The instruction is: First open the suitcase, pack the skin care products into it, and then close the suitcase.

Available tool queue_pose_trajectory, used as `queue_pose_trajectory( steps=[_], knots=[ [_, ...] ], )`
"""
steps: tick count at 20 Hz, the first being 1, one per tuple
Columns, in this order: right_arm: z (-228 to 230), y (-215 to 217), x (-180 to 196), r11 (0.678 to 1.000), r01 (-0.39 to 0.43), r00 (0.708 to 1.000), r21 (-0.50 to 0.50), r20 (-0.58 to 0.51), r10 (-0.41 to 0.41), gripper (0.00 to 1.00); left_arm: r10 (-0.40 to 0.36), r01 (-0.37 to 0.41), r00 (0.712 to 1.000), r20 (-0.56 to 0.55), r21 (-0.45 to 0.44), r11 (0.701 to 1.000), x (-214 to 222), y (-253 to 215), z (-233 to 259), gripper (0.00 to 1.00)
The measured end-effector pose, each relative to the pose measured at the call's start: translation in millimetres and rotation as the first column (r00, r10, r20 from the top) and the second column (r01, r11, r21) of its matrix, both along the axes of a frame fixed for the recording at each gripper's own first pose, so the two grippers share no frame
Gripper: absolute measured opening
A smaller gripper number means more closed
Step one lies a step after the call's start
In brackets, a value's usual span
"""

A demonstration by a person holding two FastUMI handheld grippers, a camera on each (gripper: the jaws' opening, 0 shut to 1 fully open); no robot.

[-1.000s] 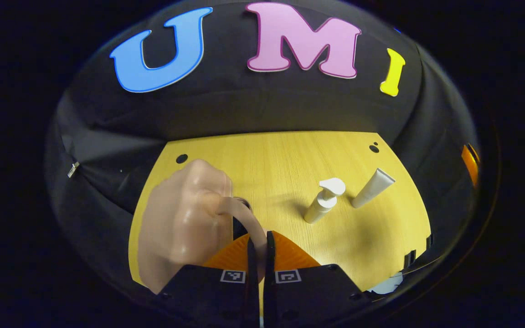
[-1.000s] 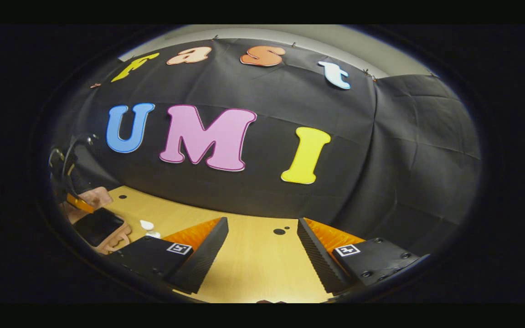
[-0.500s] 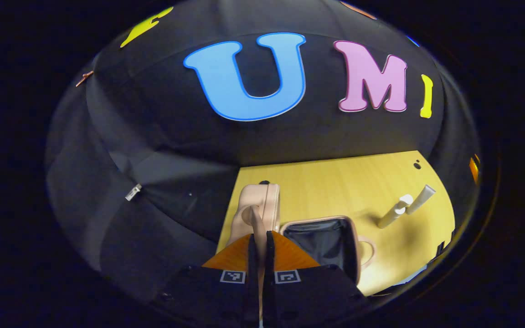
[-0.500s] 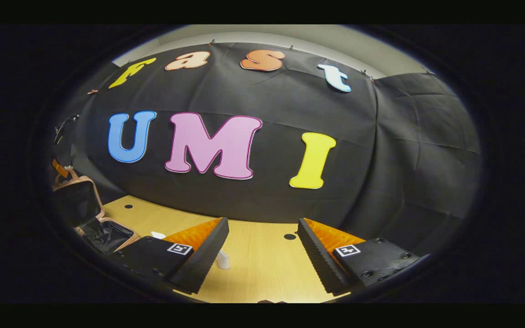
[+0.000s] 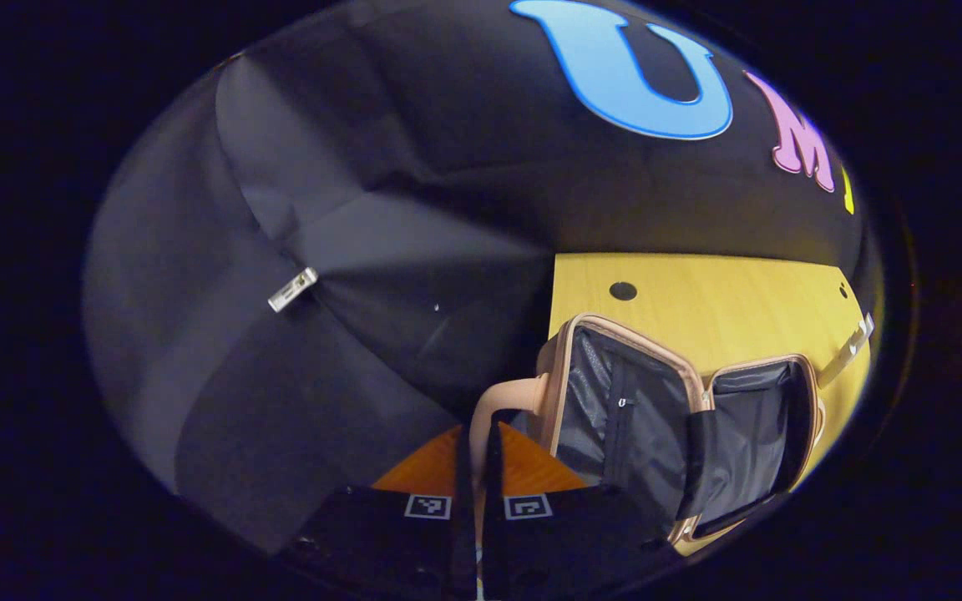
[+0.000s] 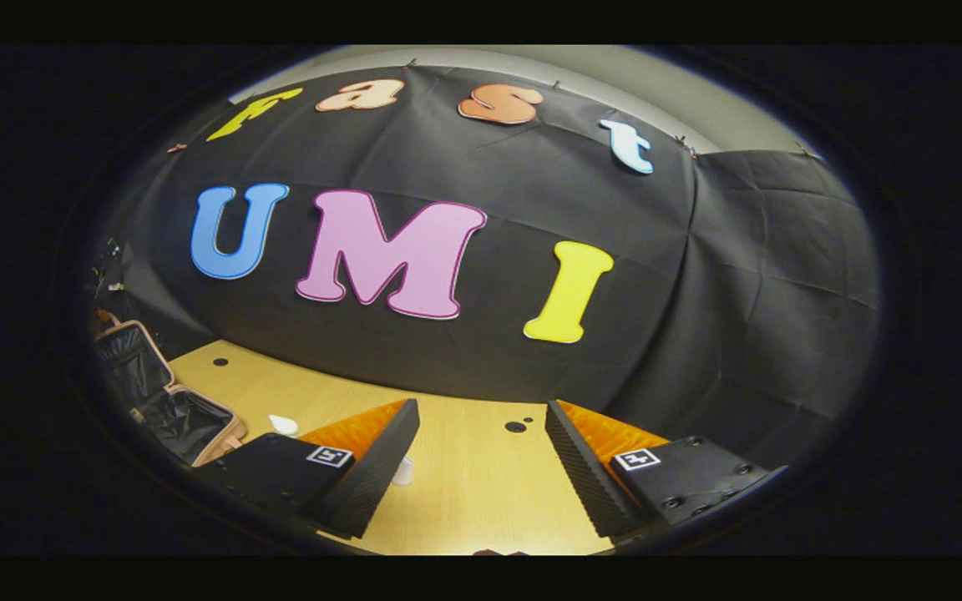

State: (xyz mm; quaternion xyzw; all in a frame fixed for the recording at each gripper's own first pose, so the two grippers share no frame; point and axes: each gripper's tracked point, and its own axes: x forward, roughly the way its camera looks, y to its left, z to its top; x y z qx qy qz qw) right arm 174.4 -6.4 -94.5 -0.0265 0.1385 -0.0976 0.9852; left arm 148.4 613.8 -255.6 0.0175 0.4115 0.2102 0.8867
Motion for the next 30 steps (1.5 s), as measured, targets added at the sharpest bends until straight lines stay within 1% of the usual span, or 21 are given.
queue_pose_trajectory(
  steps=[3, 6, 7, 9, 10, 11, 12, 14, 16, 18, 20, 22, 23, 25, 27, 28, 29, 30],
  knots=[
    [-8, 15, 1, 0.999, 0.033, 0.998, 0.029, -0.05, -0.031, 0.97, 0.045, -0.046, 0.999, -0.014, -0.097, 0.994, -9, 26, -53, 0.09],
    [-17, 28, 0, 0.996, 0.064, 0.994, 0.058, -0.088, -0.059, 0.97, 0.052, -0.062, 0.996, -0.066, -0.148, 0.987, -15, 30, -103, 0.11],
    [-22, 31, -2, 0.996, 0.072, 0.992, 0.053, -0.111, -0.066, 0.97, 0.05, -0.062, 0.995, -0.083, -0.144, 0.988, -13, 33, -115, 0.11],
    [-28, 37, -3, 0.995, 0.081, 0.989, 0.052, -0.13, -0.074, 0.97, 0.039, -0.05, 0.994, -0.099, -0.118, 0.992, -9, 30, -136, 0.15],
    [-30, 41, -4, 0.995, 0.086, 0.988, 0.057, -0.137, -0.078, 0.97, 0.049, -0.057, 0.994, -0.102, -0.076, 0.995, -9, 37, -140, 0.18],
    [-33, 44, -3, 0.994, 0.089, 0.986, 0.067, -0.145, -0.079, 0.94, 0.053, -0.056, 0.996, -0.073, -0.049, 0.997, -2, 43, -143, 0.23],
    [-35, 47, -2, 0.993, 0.09, 0.985, 0.073, -0.152, -0.078, 0.97, 0.057, -0.058, 0.998, -0.034, -0.039, 0.998, 4, 48, -137, 0.29],
    [-38, 51, -2, 0.994, 0.089, 0.984, 0.069, -0.161, -0.077, 0.97, 0.067, -0.066, 0.998, 0.021, -0.029, 0.997, 6, 56, -111, 0.63],
    [-40, 50, -1, 0.993, 0.09, 0.984, 0.072, -0.158, -0.078, 0.97, 0.061, -0.062, 0.994, 0.094, 0.008, 0.998, 9, 54, -84, 0.97],
    [-44, 50, 1, 0.991, 0.094, 0.985, 0.092, -0.152, -0.079, 0.97, 0.015, -0.019, 0.982, 0.188, 0.02, 1.0, 17, 30, -50, 0.99],
    [-54, 48, 2, 0.989, 0.097, 0.985, 0.111, -0.152, -0.079, 0.97, -0.055, 0.062, 0.951, 0.304, -0.014, 0.998, 33, -23, -13, 0.99],
    [-66, 47, 3, 0.988, 0.092, 0.986, 0.126, -0.153, -0.072, 0.97, -0.131, 0.167, 0.913, 0.385, -0.061, 0.984, 50, -100, 20, 0.97],
    [-73, 47, 3, 0.987, 0.086, 0.986, 0.132, -0.155, -0.065, 0.98, -0.167, 0.22, 0.898, 0.408, -0.087, 0.972, 58, -146, 32, 0.96],
    [-89, 48, 5, 0.987, 0.059, 0.985, 0.149, -0.166, -0.034, 0.97, -0.266, 0.347, 0.855, 0.445, -0.11, 0.931, 76, -243, 42, 0.97],
    [-98, 47, 8, 0.989, 0.028, 0.987, 0.144, -0.163, -0.004, 0.97, -0.351, 0.455, 0.808, 0.473, -0.123, 0.882, 84, -340, 49, 0.96],
    [-105, 46, 10, 0.989, 0.009, 0.987, 0.145, -0.162, 0.015, 0.97, -0.382, 0.505, 0.782, 0.493, -0.14, 0.852, 83, -382, 51, 0.96],
    [-114, 46, 12, 0.989, -0.005, 0.985, 0.149, -0.167, 0.03, 0.97, -0.41, 0.546, 0.764, 0.498, -0.16, 0.822, 83, -424, 51, 0.96],
    [-123, 46, 13, 0.988, -0.021, 0.983, 0.155, -0.174, 0.049, 0.97, -0.428, 0.573, 0.751, 0.502, -0.175, 0.801, 80, -452, 52, 0.96]
  ],
)
